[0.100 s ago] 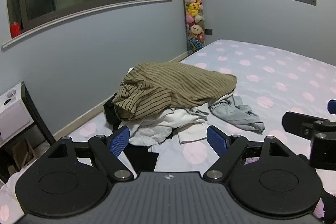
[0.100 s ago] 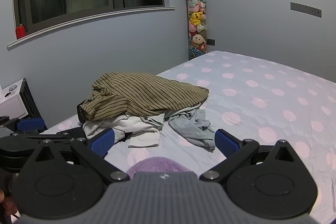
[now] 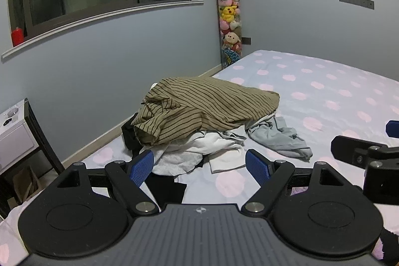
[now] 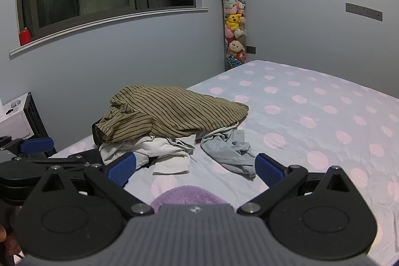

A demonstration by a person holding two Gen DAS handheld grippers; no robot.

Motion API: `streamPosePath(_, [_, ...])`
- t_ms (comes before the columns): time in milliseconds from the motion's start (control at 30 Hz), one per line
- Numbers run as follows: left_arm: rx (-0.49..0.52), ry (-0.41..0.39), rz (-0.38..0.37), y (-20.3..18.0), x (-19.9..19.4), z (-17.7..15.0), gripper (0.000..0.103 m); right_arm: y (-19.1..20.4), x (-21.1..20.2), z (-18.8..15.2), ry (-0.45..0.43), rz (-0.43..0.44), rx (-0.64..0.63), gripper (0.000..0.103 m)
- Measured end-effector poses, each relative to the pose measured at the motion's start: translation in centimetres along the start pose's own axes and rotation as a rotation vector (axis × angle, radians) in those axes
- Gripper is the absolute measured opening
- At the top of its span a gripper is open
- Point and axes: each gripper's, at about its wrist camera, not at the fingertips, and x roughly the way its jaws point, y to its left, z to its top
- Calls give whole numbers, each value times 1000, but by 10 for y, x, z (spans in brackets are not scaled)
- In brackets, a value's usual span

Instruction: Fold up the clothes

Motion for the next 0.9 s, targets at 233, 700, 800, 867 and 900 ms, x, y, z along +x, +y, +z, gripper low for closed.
streamPosePath(233, [3,-47,-61,-5,-11,-3,81,0,-5,7,-45,20,-17,102])
streamPosePath(700, [6,-44,-47,-2,-12,-2,80,3,-11,3,-47,1,-14,102])
streamPosePath(800, [9,-41,-42,-3,-10,-2,81,4,-10,3,-46,-5,-19,102])
streamPosePath(867, [9,-40,-39,-4,-10,-2,81,5,-9,2,-46,-11,-25,102])
streamPosePath(900, [8,-39,-38,-4,-9,-3,81,5,-9,2,-45,-11,-26,102])
